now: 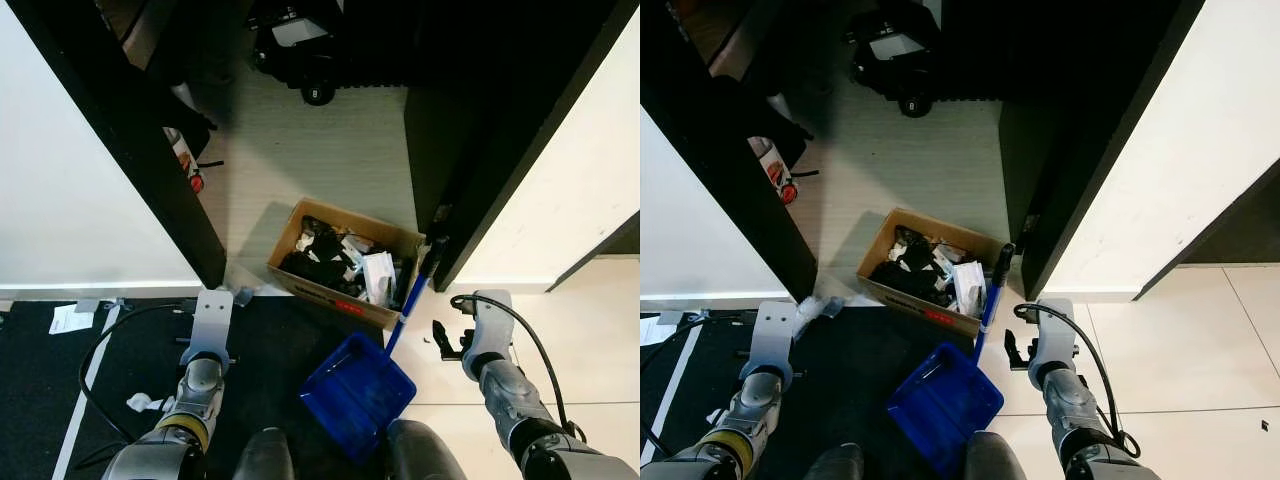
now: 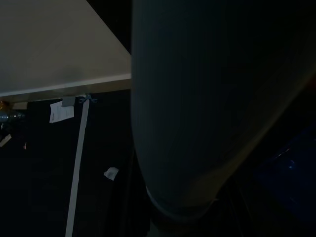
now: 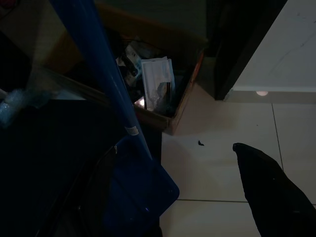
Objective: Sweep floor
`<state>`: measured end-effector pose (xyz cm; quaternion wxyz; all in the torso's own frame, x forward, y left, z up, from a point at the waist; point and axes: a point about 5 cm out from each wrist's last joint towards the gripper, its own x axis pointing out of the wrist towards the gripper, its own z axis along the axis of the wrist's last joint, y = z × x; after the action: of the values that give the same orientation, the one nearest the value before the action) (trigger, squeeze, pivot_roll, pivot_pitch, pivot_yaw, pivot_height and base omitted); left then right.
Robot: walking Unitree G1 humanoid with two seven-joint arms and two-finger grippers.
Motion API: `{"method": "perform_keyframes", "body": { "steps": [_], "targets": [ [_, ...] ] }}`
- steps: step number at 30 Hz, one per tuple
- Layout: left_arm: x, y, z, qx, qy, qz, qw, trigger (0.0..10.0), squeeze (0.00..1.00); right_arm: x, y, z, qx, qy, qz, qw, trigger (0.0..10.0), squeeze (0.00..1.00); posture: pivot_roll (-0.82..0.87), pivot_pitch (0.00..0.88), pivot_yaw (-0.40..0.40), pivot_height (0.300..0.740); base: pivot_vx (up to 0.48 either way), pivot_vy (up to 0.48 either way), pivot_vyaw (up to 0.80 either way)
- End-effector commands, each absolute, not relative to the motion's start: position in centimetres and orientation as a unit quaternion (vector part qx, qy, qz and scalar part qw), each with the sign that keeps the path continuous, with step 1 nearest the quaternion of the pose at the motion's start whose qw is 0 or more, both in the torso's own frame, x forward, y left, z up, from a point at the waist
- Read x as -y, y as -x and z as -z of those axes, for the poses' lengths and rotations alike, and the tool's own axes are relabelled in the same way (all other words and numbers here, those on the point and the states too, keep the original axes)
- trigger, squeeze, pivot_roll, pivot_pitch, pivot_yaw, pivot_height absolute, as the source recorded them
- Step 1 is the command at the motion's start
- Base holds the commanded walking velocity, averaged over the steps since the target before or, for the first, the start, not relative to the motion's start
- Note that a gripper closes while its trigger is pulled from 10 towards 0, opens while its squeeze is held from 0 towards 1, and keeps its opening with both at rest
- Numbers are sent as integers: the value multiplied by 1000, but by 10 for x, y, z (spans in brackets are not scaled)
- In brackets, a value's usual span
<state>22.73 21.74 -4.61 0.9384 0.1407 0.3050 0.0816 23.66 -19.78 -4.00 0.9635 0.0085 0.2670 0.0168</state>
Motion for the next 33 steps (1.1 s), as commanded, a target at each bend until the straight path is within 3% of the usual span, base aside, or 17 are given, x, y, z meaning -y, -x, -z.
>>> {"method": "perform_keyframes", "body": {
  "steps": [1,33],
  "targets": [
    [-215,-227,46,-300,-138,-76,941,10000,0,199,-233,43,-278,-12,-14,960,10000,0,-34,41,-11,740,0,0,0],
    [-215,-227,46,-300,-138,-75,941,10000,0,200,-233,43,-278,-10,-13,961,10000,0,-32,41,-12,740,0,0,0]
  ]
}}
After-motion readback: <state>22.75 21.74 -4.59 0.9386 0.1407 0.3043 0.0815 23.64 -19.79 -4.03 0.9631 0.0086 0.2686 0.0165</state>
